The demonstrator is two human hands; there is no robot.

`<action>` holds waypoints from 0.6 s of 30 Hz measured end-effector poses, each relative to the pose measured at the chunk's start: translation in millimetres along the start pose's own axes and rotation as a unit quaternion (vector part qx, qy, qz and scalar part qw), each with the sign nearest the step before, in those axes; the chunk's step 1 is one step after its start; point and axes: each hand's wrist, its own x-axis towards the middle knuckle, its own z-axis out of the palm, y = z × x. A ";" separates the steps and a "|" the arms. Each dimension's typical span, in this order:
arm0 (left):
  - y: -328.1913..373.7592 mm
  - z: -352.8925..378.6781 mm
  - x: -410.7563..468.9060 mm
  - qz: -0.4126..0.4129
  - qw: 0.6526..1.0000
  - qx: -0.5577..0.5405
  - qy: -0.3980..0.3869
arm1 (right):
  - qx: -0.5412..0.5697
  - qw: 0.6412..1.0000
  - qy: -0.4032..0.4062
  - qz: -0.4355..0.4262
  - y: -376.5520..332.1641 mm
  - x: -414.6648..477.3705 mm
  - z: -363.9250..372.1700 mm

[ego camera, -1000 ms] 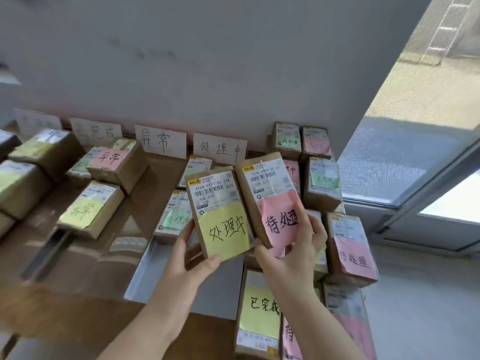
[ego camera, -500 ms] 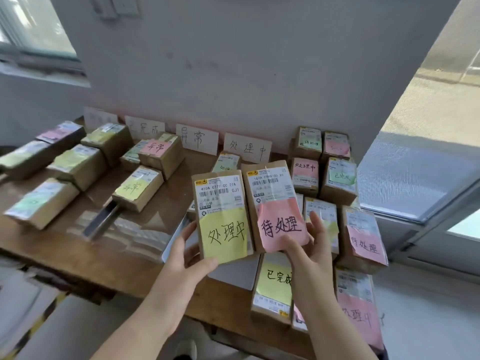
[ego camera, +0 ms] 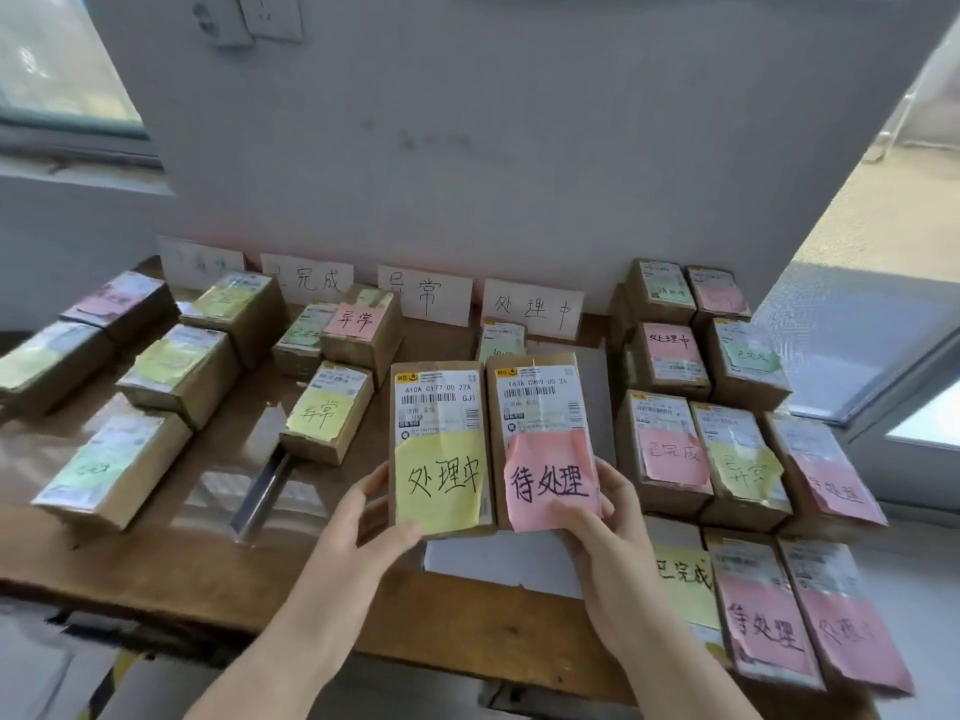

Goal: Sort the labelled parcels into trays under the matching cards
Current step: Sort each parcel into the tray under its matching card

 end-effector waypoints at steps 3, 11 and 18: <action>-0.8 -36.6 11.2 -0.011 1.000 0.014 -0.017 | -0.015 1.000 0.023 0.011 15.9 -2.6 29.0; -24.5 -66.9 28.5 -0.095 0.993 -0.016 -0.063 | 0.056 0.985 0.158 0.050 52.5 -23.0 44.3; -45.0 -28.2 26.1 -0.135 0.986 -0.021 -0.094 | 0.174 0.961 0.210 0.035 47.1 -37.1 10.1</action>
